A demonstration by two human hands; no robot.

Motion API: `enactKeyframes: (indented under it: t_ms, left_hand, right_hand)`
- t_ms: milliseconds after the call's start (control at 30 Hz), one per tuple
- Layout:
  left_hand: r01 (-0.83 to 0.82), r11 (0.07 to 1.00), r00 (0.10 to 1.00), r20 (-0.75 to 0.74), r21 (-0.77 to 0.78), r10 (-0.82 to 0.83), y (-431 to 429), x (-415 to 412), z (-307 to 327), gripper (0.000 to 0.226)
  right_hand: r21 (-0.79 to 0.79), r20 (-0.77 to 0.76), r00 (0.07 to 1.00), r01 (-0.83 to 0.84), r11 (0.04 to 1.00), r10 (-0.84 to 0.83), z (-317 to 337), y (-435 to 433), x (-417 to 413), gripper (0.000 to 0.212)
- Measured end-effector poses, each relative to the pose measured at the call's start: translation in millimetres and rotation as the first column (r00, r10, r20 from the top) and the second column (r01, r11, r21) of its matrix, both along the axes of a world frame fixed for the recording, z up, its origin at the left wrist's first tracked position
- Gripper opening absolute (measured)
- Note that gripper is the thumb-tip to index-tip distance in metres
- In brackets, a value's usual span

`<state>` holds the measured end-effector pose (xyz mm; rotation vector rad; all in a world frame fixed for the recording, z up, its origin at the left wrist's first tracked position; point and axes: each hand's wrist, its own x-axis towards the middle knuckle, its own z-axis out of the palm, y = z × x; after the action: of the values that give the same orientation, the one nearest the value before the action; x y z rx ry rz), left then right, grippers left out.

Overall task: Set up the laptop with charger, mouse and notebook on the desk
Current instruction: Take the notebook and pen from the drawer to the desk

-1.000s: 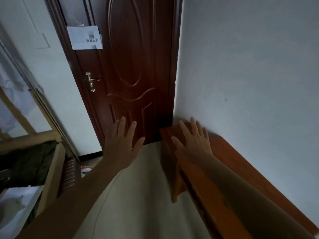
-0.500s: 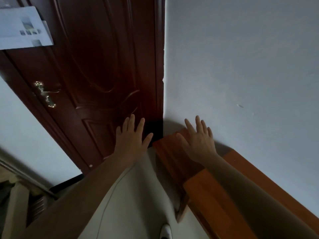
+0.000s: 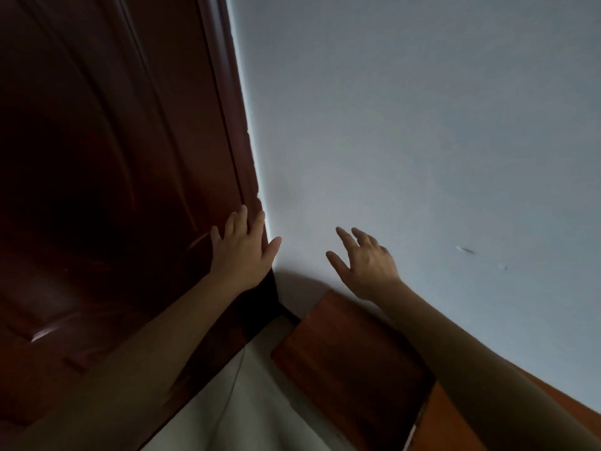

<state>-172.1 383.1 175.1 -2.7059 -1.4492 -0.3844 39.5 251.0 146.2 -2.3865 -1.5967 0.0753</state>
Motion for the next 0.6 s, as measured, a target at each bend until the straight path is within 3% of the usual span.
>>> enactKeyframes:
  t_ms: [200,333,400,600]
  left_hand:
    - [0.236,0.971,0.971,-0.018,-0.045,-0.237,97,42,-27,0.071]
    - [0.451,0.87,0.884,-0.033,-0.201,-0.466,132,54,-66,0.071]
    - [0.489,0.839,0.857,-0.047,-0.238,-0.513,133,56,-86,0.071]
    - [0.444,0.717,0.809,-0.103,-0.538,-0.578,99,40,-184,0.072]
  right_hand:
    - [-0.052,-0.034,0.944,0.326,0.944,-0.328,-26,19,6,0.059]
    - [-0.232,-0.134,0.777,0.579,0.781,-0.616,-67,5,-32,0.058]
    - [-0.289,-0.128,0.726,0.625,0.725,-0.676,-84,-9,-50,0.06]
    - [-0.454,-0.194,0.546,0.686,0.568,-0.815,-162,-48,-121,0.063]
